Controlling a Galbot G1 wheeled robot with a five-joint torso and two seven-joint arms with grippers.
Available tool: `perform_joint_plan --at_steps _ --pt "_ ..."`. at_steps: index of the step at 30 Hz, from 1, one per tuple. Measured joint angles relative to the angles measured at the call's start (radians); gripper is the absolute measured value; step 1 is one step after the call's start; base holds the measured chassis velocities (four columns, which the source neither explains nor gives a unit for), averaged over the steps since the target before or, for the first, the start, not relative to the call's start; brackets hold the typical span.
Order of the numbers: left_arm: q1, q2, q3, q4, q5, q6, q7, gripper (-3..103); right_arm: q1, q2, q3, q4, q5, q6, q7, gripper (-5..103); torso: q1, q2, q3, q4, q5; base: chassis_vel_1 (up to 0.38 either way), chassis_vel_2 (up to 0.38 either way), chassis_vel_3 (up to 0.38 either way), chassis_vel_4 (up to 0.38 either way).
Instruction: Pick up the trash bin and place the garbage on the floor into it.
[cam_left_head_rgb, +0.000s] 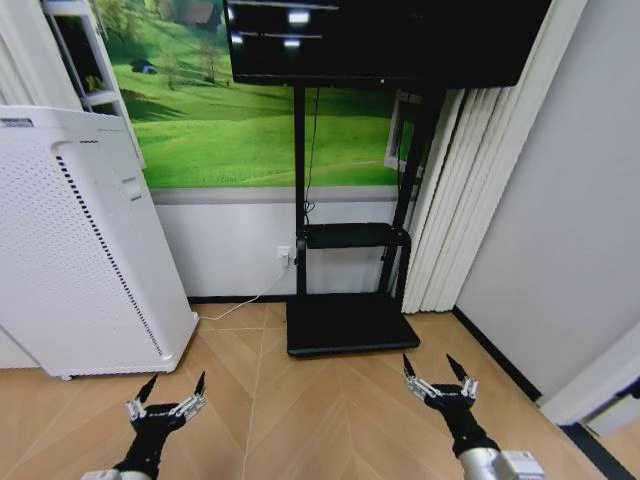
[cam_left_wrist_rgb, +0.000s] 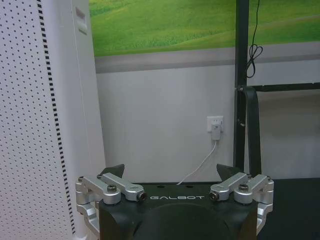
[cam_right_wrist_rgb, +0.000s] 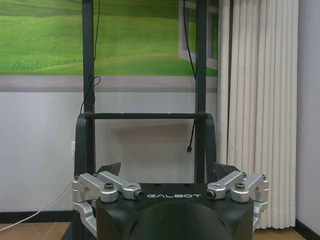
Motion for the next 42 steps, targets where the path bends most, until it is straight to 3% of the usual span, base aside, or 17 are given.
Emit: perform_joint_plan --at_steps 13,42 --pt "0.000 0.000 -0.004 0.000 -0.003 0.000 0.000 100 0.002 -0.001 0.001 -0.003 0.000 0.000 -0.001 100 0.002 0.011 0.009 0.0000 0.0000 0.000 0.000 0.000 0.000" --pt "0.000 -0.001 -0.006 0.002 -0.005 -0.001 0.002 100 0.003 -0.001 0.002 -0.006 0.001 0.001 -0.001 100 0.031 0.143 0.112 0.0000 0.0000 0.000 0.000 0.000 0.000"
